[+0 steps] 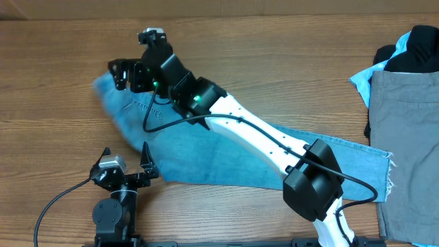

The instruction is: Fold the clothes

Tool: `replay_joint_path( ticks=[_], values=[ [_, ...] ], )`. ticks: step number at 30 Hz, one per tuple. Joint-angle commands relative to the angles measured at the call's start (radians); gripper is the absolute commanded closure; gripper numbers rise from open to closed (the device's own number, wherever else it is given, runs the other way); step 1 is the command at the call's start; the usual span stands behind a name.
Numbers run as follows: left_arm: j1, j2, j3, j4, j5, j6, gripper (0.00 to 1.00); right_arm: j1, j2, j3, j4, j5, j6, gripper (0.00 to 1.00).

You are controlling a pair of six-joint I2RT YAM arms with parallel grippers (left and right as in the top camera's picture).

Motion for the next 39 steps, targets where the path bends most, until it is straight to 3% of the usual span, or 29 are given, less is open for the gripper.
replay_joint_path(
  ticks=[1,7,15,20,26,39],
  values=[
    [-0.006,-0.003,-0.003,0.004,-0.010,0.023,0.00,-0.048,-0.082,0.074,-0.064,0.085,-0.064,0.00],
    [-0.006,-0.003,-0.003,0.004,-0.010,0.023,0.00,-0.143,-0.198,0.171,-0.384,0.307,-0.097,0.00],
    [-0.006,-0.003,-0.003,0.004,-0.010,0.023,0.01,-0.308,-0.375,0.177,-0.835,0.306,-0.163,0.00],
    [-0.006,-0.003,-0.003,0.004,-0.010,0.023,0.00,-0.380,-0.394,0.175,-1.054,0.256,-0.162,0.00],
    [-0.006,-0.003,-0.003,0.004,-0.010,0.023,0.00,-0.399,-0.384,0.134,-1.141,0.235,-0.158,0.00],
    [-0.006,-0.003,-0.003,0.004,-0.014,0.023,0.00,-0.399,-0.332,0.129,-1.080,0.151,-0.146,0.00]
  ],
)
